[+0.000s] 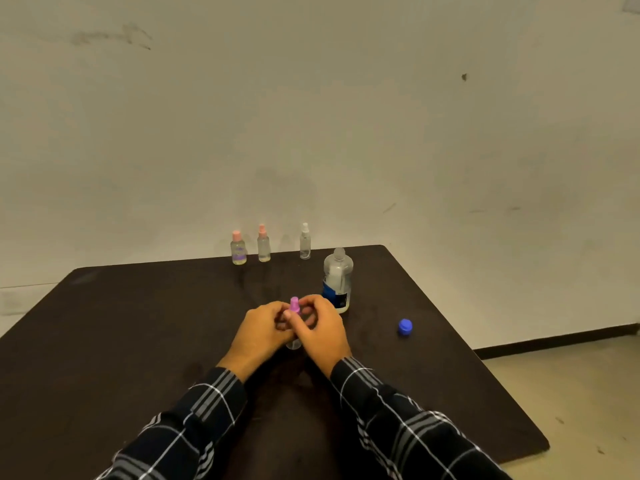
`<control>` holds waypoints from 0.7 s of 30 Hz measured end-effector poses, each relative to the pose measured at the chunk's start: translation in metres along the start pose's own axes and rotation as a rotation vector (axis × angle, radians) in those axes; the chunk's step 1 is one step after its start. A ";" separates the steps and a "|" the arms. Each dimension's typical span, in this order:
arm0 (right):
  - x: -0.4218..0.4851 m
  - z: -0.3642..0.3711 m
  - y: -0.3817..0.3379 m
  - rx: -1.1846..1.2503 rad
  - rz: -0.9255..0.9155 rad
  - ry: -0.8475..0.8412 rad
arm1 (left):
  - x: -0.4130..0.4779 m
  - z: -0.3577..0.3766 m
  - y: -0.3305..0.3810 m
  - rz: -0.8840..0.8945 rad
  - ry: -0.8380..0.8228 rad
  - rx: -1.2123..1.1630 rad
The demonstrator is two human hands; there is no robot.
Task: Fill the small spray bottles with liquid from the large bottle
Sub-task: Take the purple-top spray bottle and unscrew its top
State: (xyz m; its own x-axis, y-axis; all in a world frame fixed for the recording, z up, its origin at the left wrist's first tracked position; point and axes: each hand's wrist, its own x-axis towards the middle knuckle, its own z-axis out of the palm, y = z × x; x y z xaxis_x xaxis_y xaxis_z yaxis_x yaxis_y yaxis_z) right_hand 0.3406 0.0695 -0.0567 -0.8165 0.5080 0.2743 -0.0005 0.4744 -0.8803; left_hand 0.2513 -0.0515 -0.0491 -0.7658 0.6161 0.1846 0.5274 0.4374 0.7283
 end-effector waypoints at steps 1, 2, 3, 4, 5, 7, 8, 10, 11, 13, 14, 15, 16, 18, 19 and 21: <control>0.002 0.003 -0.004 0.004 0.029 0.014 | -0.002 0.002 -0.002 -0.003 0.009 -0.023; 0.006 0.007 -0.004 0.011 0.069 0.016 | -0.004 0.004 -0.005 -0.005 0.020 -0.057; 0.009 0.009 -0.004 0.006 0.111 0.008 | -0.006 0.006 -0.008 -0.008 0.030 -0.100; 0.012 0.010 -0.003 -0.004 0.143 0.002 | -0.008 0.008 -0.010 -0.014 0.036 -0.143; 0.013 0.010 -0.003 -0.016 0.164 0.000 | -0.010 0.010 -0.012 -0.019 0.043 -0.174; 0.016 0.008 -0.004 -0.009 0.173 0.002 | -0.010 0.013 -0.014 -0.019 0.049 -0.196; 0.017 0.007 -0.003 0.011 0.169 -0.013 | -0.011 0.015 -0.014 -0.016 0.048 -0.206; 0.017 0.004 -0.002 0.022 0.147 -0.064 | -0.011 0.017 -0.014 -0.020 0.046 -0.220; 0.016 0.002 -0.001 0.019 0.128 -0.091 | -0.011 0.017 -0.013 -0.026 0.042 -0.225; 0.015 -0.001 0.007 0.050 0.083 -0.142 | -0.010 0.016 -0.013 -0.033 0.026 -0.236; 0.014 -0.003 0.010 0.079 0.061 -0.172 | -0.010 0.016 -0.013 -0.035 0.017 -0.237; 0.013 -0.003 0.011 0.105 0.055 -0.193 | -0.009 0.016 -0.013 -0.036 0.014 -0.229; 0.012 -0.004 0.010 0.141 0.066 -0.190 | -0.009 0.016 -0.013 -0.034 0.016 -0.215; 0.012 -0.005 0.004 0.256 0.130 -0.128 | -0.009 0.018 -0.014 -0.032 0.026 -0.208; 0.013 -0.004 0.002 0.275 0.142 -0.098 | -0.009 0.018 -0.014 -0.032 0.027 -0.209; 0.014 -0.002 0.003 0.208 0.112 -0.095 | -0.009 0.018 -0.014 -0.036 0.017 -0.202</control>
State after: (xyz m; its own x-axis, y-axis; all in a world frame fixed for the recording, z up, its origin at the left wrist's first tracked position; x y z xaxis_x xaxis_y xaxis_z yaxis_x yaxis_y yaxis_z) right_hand 0.3306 0.0795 -0.0548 -0.8687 0.4747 0.1414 -0.0174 0.2561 -0.9665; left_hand 0.2577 -0.0515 -0.0735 -0.7896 0.5908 0.1658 0.4164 0.3173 0.8520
